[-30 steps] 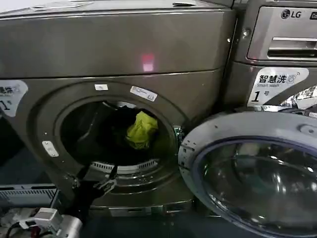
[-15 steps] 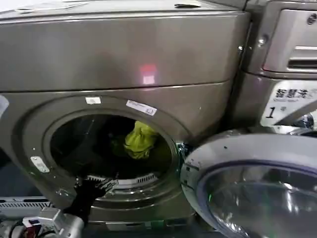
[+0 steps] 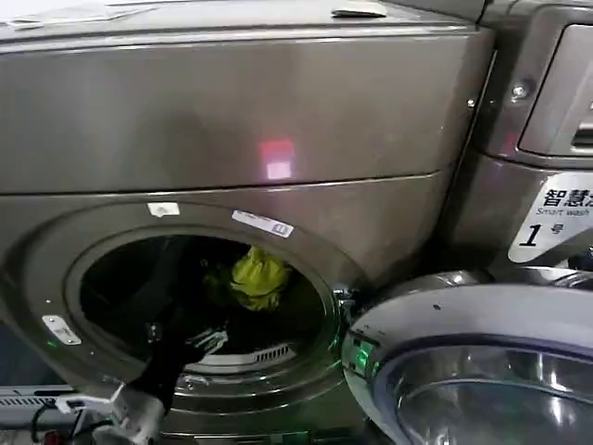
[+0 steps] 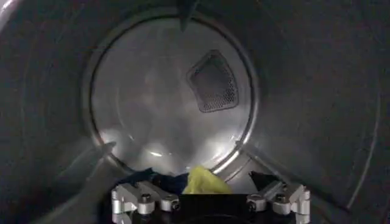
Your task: Grasp the clothes from the dryer.
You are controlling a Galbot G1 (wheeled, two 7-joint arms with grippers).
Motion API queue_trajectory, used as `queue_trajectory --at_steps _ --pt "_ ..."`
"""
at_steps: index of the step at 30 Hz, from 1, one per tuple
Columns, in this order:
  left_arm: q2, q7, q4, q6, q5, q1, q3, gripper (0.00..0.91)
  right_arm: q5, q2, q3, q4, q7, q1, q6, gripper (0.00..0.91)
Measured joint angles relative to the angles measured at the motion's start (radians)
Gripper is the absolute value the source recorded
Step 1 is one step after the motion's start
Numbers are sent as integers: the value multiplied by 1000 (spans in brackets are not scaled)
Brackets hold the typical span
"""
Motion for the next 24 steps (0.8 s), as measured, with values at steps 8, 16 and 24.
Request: queue_trajectory --at_steps 8,16,24 --pt "11 -16 262 -50 -19 -237 40 907 -4 0 22 -14 -1 -15 -2 907" --pt "22 -7 518 -92 -18 -439 92 907 -8 0 25 -20 -12 -11 1 907" --pt "15 34 836 -140 -12 -661 128 907 -14 1 11 -25 -14 6 3 907"
